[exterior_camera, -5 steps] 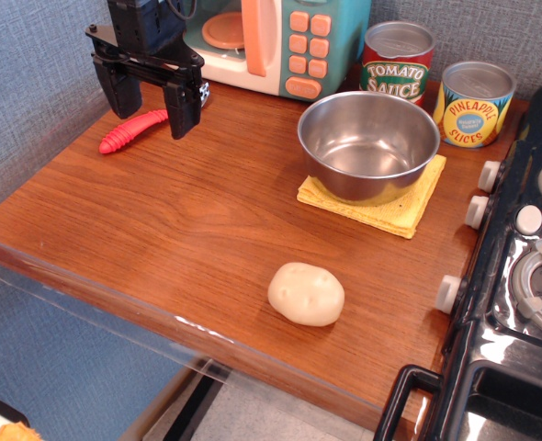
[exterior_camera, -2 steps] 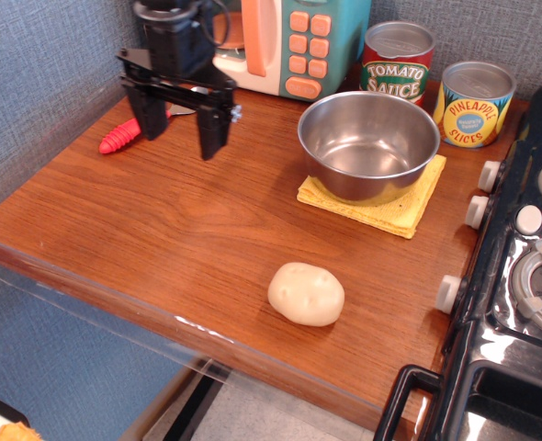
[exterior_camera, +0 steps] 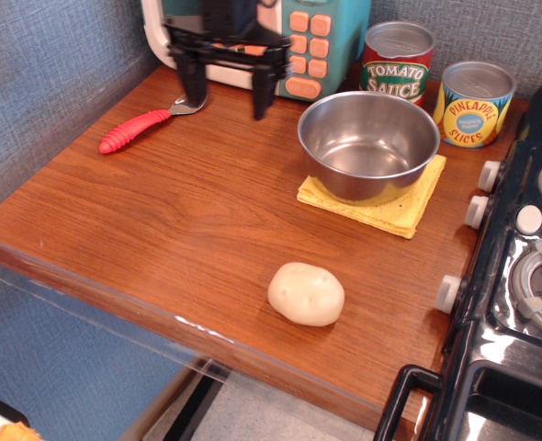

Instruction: Place the pot between the red spoon and yellow towel

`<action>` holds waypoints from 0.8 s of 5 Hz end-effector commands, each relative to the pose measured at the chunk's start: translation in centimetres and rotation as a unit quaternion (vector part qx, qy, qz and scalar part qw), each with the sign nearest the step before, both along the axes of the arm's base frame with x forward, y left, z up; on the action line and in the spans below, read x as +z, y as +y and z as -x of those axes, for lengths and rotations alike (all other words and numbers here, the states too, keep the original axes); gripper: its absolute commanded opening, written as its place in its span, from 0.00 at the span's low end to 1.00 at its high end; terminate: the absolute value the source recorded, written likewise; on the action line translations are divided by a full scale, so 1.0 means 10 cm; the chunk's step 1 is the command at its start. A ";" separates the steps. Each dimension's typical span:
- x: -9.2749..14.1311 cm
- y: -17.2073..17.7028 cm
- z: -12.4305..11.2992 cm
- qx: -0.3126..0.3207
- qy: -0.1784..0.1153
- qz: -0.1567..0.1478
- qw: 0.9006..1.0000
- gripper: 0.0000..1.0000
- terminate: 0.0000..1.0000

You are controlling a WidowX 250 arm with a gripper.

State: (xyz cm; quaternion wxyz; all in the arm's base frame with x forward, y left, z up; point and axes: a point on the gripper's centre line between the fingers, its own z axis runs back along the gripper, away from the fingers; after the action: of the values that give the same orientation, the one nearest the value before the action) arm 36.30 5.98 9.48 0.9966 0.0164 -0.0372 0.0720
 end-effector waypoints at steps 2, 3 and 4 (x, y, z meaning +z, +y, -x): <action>-0.20 -0.42 -0.48 0.002 -0.002 -0.015 1.000 1.00 0.00; -0.37 -0.48 -0.48 0.003 0.013 -0.018 1.000 1.00 0.00; -0.43 -0.45 -0.46 0.011 0.011 -0.020 1.000 0.00 0.00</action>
State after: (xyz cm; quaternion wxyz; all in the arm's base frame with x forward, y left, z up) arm 40.34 1.40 3.53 0.9958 0.0362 -0.0034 0.0840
